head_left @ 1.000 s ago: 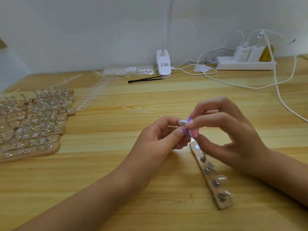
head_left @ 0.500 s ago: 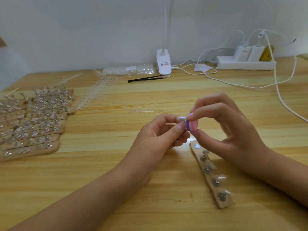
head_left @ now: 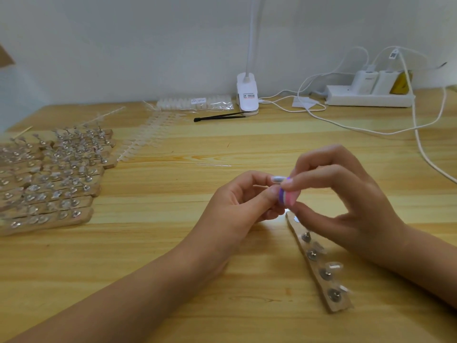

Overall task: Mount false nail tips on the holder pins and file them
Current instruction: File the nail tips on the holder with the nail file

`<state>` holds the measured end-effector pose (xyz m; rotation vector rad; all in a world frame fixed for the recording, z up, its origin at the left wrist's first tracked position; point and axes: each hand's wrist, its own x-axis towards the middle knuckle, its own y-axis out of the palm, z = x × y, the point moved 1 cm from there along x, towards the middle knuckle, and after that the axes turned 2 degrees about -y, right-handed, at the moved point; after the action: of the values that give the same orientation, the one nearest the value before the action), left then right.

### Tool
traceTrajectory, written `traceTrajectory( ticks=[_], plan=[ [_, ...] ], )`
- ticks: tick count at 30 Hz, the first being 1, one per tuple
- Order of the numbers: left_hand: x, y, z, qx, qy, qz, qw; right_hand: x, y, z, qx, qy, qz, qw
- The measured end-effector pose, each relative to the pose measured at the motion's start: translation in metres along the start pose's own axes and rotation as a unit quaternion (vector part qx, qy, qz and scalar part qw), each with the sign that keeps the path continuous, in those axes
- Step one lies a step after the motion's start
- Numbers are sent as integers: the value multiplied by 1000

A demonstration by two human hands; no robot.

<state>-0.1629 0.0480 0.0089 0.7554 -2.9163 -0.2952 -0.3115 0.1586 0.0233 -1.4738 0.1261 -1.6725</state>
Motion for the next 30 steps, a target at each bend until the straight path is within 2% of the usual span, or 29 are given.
traceTrajectory(
  ticks=[4,7,11,14,18,21,25,30],
  plan=[
    [0,0,1,3,-5,-8,1000,1,-1,-4,13,39,-10,999],
    [-1,0,0,4,-1,-7,1000,-1,1,-1,9,13,-4,1000],
    [-1,1,0,10,-5,-6,1000,1,-1,-3,32,41,-17,998],
    [-1,1,0,13,-1,-5,1000,0,2,-1,29,10,-5,1000],
    [-2,1,0,14,-4,-12,1000,-1,0,-4,41,36,-19,998],
    [-2,1,0,20,-2,-6,1000,-3,4,-1,45,14,-13,999],
    [-2,0,1,10,0,-12,1000,0,1,-3,40,46,-15,998],
    [-1,0,1,15,1,-12,1000,2,-2,-2,33,37,-7,999]
  ],
)
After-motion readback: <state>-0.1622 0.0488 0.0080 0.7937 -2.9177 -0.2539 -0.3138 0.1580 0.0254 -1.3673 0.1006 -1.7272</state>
